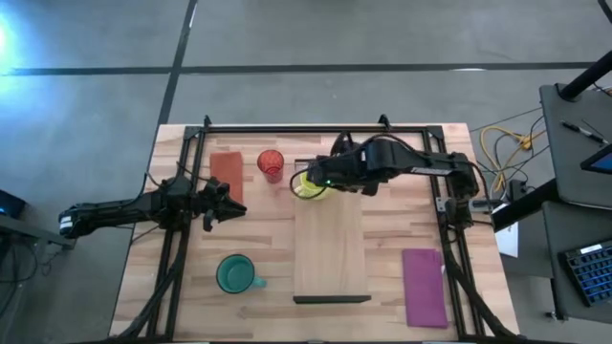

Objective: Stack small to large cups/mugs on shelf
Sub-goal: Put the yellow mug on the shelf

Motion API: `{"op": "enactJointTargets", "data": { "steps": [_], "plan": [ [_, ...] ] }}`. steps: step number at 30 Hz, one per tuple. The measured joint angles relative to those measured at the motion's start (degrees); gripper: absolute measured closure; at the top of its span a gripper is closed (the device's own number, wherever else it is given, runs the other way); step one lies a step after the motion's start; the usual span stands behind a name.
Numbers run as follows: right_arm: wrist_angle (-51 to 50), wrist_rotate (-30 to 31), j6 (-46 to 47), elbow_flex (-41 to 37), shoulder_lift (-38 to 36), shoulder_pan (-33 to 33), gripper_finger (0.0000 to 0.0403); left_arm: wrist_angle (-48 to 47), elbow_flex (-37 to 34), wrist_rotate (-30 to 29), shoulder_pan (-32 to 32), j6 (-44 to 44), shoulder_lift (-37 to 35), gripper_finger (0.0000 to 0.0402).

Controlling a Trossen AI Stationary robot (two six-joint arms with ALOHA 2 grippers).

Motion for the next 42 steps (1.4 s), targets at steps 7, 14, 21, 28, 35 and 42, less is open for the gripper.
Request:
{"op": "enactJointTargets", "data": {
  "steps": [7, 14, 21, 28, 35, 42],
  "plan": [
    [17.08, -0.58, -12.02, 0.21, 1.48, 2.1, 0.0341, 0.01, 0.0, 0.0, 0.0, 0.0, -0.07, 0.0323],
    [17.42, -1.19, -9.68, 0.2, 2.48, 3.83, 0.0391, 0.0, 0.0, 0.0, 0.01, 0.0, -0.04, 0.0323],
    [17.73, -1.04, -7.5, 0.18, 5.94, 6.84, 0.0394, 0.0, 0.0, -0.02, 0.0, 0.0, -0.09, 0.0323],
    [18.05, 5.38, -6.3, 0.11, 9.52, 6.92, 0.0394, 0.0, 0.0, 0.0, 0.0, 0.0, -0.04, 0.0323],
    [18.09, 10.75, -6.02, 0.81, 12.19, 6.4, 0.0394, 0.0, 0.0, 0.0, 0.0, 0.0, -0.07, 0.0323],
    [17.92, 13.52, -5.43, 0.81, 13.05, 4.9, 0.0394, 0.0, 0.0, 0.0, 0.0, 0.0, -0.06, 0.0323]
  ]
}}
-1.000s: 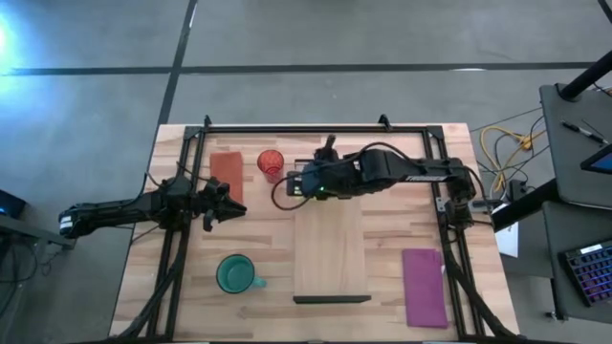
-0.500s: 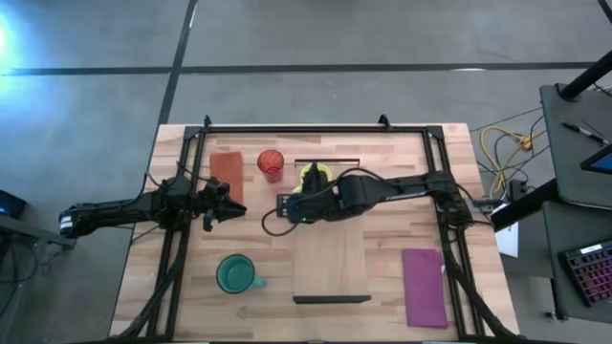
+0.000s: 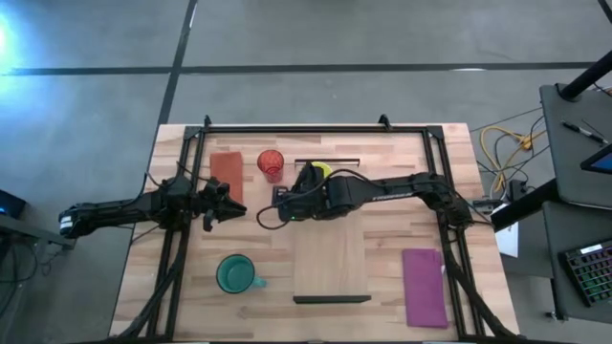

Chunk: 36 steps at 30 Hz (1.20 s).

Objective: Stack small to large cups/mugs on shelf
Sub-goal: Put the yellow mug on the shelf, then put the blue mug on the shelf

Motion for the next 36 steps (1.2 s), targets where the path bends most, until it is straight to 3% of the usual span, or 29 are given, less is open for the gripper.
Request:
{"op": "enactJointTargets", "data": {
  "steps": [15, 20, 24, 32, 36],
  "plan": [
    [-5.49, 1.98, 2.48, 0.74, -0.18, -1.08, 0.0394, 0.0, 0.0, 0.0, 0.0, 0.0, 0.02, 0.0323],
    [-1.59, 1.65, -1.97, 0.74, -1.47, -0.37, 0.0394, 0.0, 0.0, -0.02, 0.01, 0.0, 0.02, 0.0323],
    [6.61, -2.94, -9.39, 0.76, -3.07, 0.17, 0.0392, 0.0, 0.0, -0.02, 0.0, 0.0, 0.02, 0.0323],
    [22.95, -5.7, -20.01, 0.76, -4.7, 1.68, 0.0331, 0.0, 0.0, 0.0, 0.01, 0.0, 0.01, 0.0323],
    [25.09, -6.05, -21.76, 0.79, -5.01, 2.28, 0.0289, 0.0, 0.0, -0.02, 0.0, 0.01, 0.0, 0.0323]
  ]
}}
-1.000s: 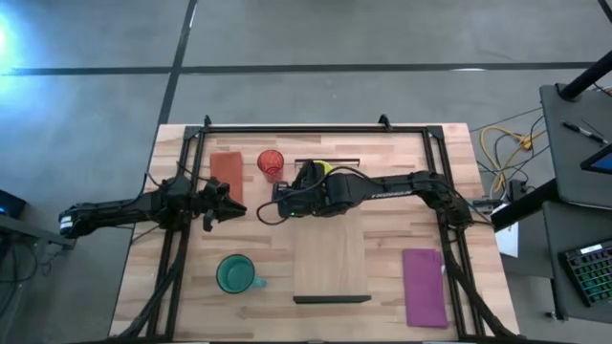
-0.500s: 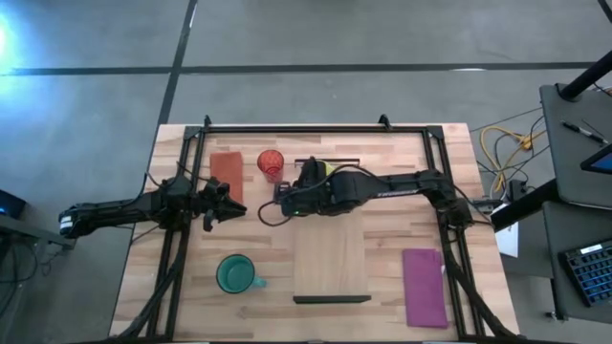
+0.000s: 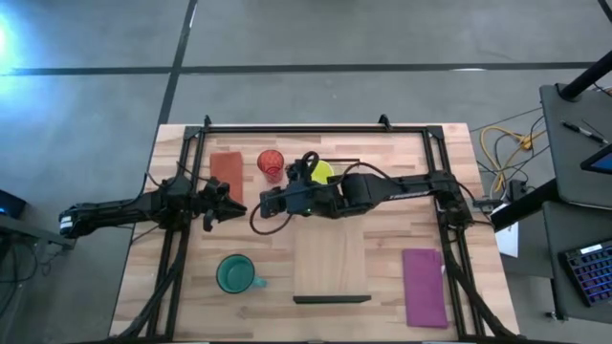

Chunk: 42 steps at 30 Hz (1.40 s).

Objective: Stack small to large cups/mugs on shelf
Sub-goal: Put the blue mug on the shelf

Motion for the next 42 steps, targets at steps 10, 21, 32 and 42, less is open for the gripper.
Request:
{"op": "enactJointTargets", "data": {
  "steps": [10, 21, 32, 42],
  "plan": [
    [0.75, -0.3, -11.14, -0.02, -1.43, 3.39, 0.0246, 13.26, 0.0, -1.94, 0.0, -12.15, 0.14, 0.0323],
    [0.57, 0.04, -19.43, -0.04, -3.26, 3.28, 0.0253, 34.36, 0.18, -11.88, 0.02, -17.17, 0.04, 0.0323],
    [-0.11, 1.88, -27.03, -0.07, -8.31, 3.07, 0.0252, 35.43, 8.47, -13.71, 0.02, -15.76, 1.61, 0.0323],
    [-10.62, 1.86, -25.5, -0.09, -12.29, 1.52, 0.0252, -9.2, 27.05, -14.92, 0.02, 1.56, 12.74, 0.0311]
  ]
}}
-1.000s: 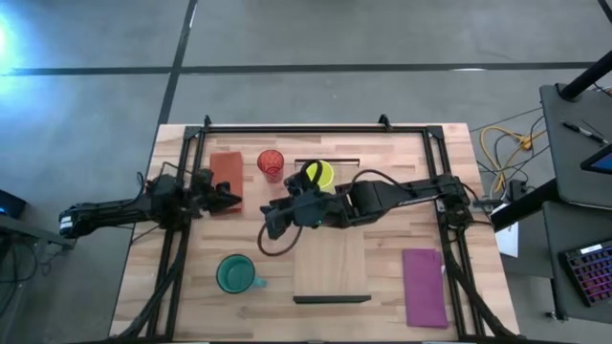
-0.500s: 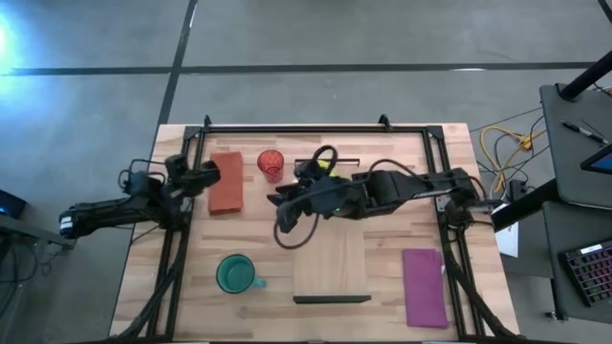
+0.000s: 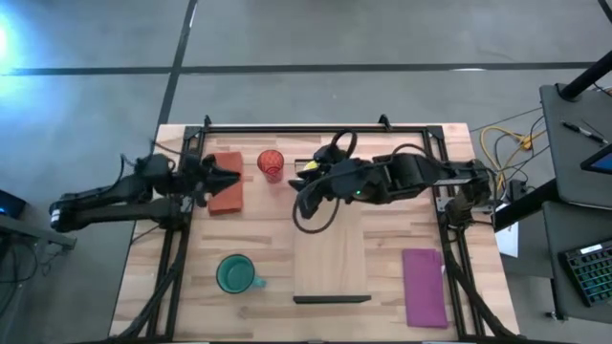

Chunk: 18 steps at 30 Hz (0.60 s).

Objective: Stack small to large cups/mugs on shelf
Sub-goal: Put the blue mug on the shelf

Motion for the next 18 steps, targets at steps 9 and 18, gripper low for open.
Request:
{"op": "enactJointTargets", "data": {
  "steps": [9, 18],
  "plan": [
    [-13.5, 0.07, 4.11, 0.0, -3.06, 0.1, 0.0252, -15.35, 8.38, 1.0, -0.02, 6.01, 9.68, 0.0271],
    [-31.55, 1.14, 14.16, 0.0, -3.54, 1.18, 0.0252, -32.79, 10.5, 6.4, -4.29, 3.39, 9.15, 0.0265]
  ]
}}
